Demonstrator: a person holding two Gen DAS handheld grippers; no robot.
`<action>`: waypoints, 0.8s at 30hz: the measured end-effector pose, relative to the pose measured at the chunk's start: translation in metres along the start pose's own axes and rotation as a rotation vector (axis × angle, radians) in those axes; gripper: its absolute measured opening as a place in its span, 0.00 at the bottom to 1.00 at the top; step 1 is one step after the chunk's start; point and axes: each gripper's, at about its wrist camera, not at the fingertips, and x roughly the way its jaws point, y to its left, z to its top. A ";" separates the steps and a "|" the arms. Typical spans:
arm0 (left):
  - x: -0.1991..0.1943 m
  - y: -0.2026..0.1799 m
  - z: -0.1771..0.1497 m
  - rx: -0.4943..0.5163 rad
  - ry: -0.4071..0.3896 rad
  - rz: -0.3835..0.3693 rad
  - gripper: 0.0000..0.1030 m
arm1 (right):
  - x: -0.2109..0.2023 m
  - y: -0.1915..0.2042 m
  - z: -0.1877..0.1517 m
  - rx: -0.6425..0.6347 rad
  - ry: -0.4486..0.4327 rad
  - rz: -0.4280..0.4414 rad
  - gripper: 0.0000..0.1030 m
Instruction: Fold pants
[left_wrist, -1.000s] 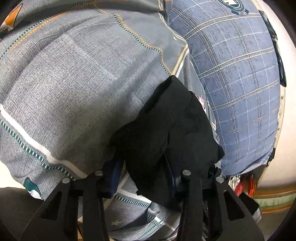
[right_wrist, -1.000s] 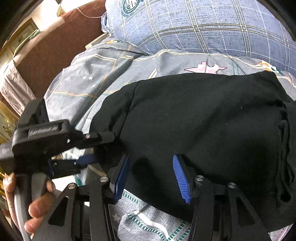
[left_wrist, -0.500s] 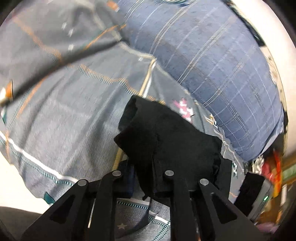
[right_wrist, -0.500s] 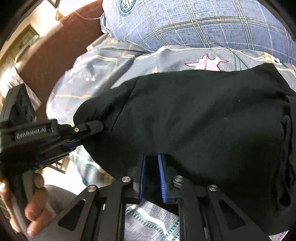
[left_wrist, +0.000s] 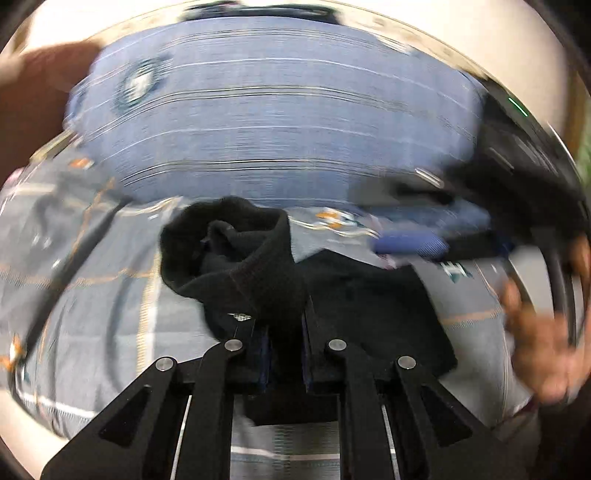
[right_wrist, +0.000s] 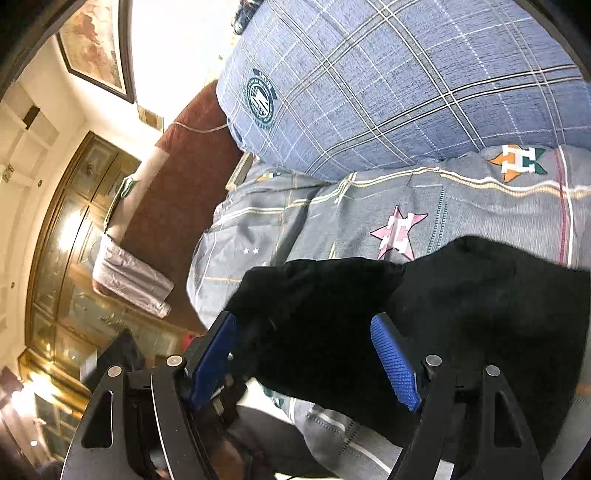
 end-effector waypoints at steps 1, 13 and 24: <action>0.004 -0.013 -0.001 0.042 -0.003 -0.016 0.10 | -0.003 -0.005 0.005 0.000 0.013 -0.002 0.76; 0.041 -0.108 -0.015 0.332 0.047 -0.025 0.10 | -0.032 -0.066 -0.001 0.040 -0.009 0.079 0.77; 0.024 -0.161 -0.012 0.443 -0.004 -0.026 0.13 | -0.067 -0.093 -0.007 0.054 -0.047 -0.112 0.10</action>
